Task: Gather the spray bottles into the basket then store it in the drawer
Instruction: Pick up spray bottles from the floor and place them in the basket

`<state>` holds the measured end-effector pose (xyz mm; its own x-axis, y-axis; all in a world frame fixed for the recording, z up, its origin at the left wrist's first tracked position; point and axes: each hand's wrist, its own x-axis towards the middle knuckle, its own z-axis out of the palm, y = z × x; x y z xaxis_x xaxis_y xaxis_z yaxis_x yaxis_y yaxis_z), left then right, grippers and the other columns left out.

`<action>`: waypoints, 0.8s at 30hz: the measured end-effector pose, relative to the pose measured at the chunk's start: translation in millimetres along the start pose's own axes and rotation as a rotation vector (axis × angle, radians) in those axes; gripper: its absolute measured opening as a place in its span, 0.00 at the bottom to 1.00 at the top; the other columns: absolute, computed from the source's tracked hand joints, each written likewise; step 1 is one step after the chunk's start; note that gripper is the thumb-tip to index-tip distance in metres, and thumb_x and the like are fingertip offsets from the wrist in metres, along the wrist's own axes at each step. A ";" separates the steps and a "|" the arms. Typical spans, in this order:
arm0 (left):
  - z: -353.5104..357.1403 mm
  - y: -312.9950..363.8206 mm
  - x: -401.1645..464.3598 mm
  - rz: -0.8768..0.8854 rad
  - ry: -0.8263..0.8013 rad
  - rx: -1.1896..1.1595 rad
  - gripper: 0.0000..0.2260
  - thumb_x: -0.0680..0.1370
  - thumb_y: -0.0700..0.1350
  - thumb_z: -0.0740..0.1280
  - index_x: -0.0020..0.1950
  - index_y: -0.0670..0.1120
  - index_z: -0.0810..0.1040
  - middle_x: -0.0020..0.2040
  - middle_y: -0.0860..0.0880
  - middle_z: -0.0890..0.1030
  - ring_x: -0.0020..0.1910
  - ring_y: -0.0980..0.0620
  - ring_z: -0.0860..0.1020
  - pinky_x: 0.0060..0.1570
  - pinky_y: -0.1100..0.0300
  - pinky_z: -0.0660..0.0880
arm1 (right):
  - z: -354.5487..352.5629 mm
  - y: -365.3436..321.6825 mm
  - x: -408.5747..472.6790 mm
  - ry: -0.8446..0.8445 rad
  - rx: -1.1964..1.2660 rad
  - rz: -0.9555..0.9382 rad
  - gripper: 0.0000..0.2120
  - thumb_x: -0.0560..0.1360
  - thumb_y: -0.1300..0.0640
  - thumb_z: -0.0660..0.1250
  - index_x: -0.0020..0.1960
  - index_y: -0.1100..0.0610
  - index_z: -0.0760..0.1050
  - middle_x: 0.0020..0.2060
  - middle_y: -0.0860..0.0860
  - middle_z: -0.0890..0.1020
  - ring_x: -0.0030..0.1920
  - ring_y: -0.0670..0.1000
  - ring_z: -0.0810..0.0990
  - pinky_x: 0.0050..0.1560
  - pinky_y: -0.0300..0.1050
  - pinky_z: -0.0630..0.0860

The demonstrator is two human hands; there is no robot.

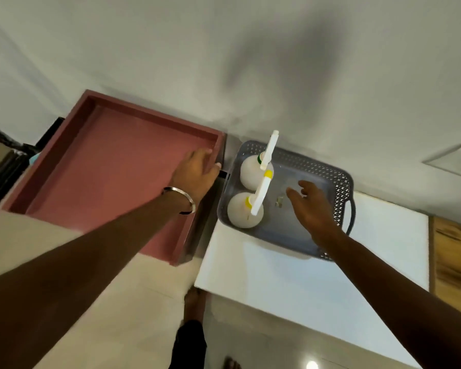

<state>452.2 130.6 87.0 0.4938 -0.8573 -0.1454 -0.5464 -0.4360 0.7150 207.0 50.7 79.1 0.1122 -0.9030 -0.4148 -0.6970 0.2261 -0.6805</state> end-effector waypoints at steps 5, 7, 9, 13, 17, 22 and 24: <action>-3.9 -31.1 -64.1 -0.044 0.121 -0.045 0.12 0.78 0.52 0.65 0.57 0.48 0.76 0.58 0.49 0.77 0.55 0.50 0.75 0.51 0.59 0.68 | -14.0 19.3 -45.9 -0.016 -0.044 -0.091 0.25 0.79 0.45 0.64 0.73 0.55 0.69 0.69 0.55 0.74 0.66 0.55 0.75 0.63 0.51 0.74; -0.6 -37.0 -91.6 -0.059 0.168 -0.066 0.10 0.77 0.52 0.65 0.54 0.48 0.75 0.56 0.49 0.76 0.52 0.52 0.74 0.49 0.60 0.67 | -19.0 30.1 -67.7 -0.004 -0.050 -0.114 0.24 0.79 0.46 0.64 0.71 0.54 0.70 0.67 0.54 0.76 0.64 0.54 0.76 0.65 0.56 0.75; 0.3 -41.3 -117.5 -0.060 0.200 -0.070 0.10 0.77 0.51 0.66 0.53 0.48 0.75 0.54 0.49 0.76 0.52 0.52 0.74 0.48 0.59 0.68 | -18.7 37.4 -89.2 0.018 -0.056 -0.148 0.20 0.78 0.47 0.64 0.68 0.54 0.72 0.63 0.53 0.78 0.61 0.53 0.78 0.63 0.56 0.76; -4.3 -53.2 -168.9 -0.047 0.235 -0.090 0.11 0.77 0.49 0.67 0.54 0.45 0.74 0.54 0.48 0.75 0.51 0.50 0.75 0.49 0.59 0.71 | -7.9 46.2 -132.8 0.082 -0.038 -0.271 0.09 0.77 0.51 0.66 0.54 0.55 0.76 0.50 0.51 0.81 0.50 0.51 0.80 0.49 0.45 0.76; -21.1 -80.9 -232.0 -0.076 0.292 -0.093 0.11 0.76 0.48 0.68 0.54 0.43 0.75 0.53 0.47 0.75 0.52 0.48 0.76 0.53 0.56 0.73 | 17.8 49.0 -184.4 0.038 -0.116 -0.419 0.07 0.77 0.50 0.66 0.47 0.53 0.73 0.42 0.49 0.79 0.43 0.49 0.78 0.42 0.42 0.72; -49.0 -144.8 -334.2 -0.199 0.281 -0.109 0.17 0.76 0.51 0.68 0.62 0.48 0.74 0.62 0.50 0.74 0.59 0.50 0.75 0.58 0.58 0.71 | 72.0 59.1 -258.6 -0.173 -0.236 -0.547 0.16 0.77 0.48 0.69 0.61 0.53 0.74 0.54 0.49 0.80 0.53 0.49 0.79 0.48 0.40 0.71; -67.0 -175.5 -382.3 -0.281 0.281 -0.105 0.20 0.76 0.53 0.67 0.66 0.49 0.72 0.66 0.50 0.72 0.63 0.50 0.74 0.62 0.56 0.70 | 97.3 60.5 -297.0 -0.280 -0.311 -0.600 0.23 0.76 0.48 0.71 0.67 0.55 0.71 0.60 0.52 0.78 0.58 0.51 0.77 0.54 0.43 0.70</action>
<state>404.5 553.2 62.9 0.7874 -0.5944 -0.1633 -0.2991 -0.6001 0.7419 200.5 368.2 102.4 0.6859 -0.7022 -0.1911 -0.6226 -0.4302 -0.6537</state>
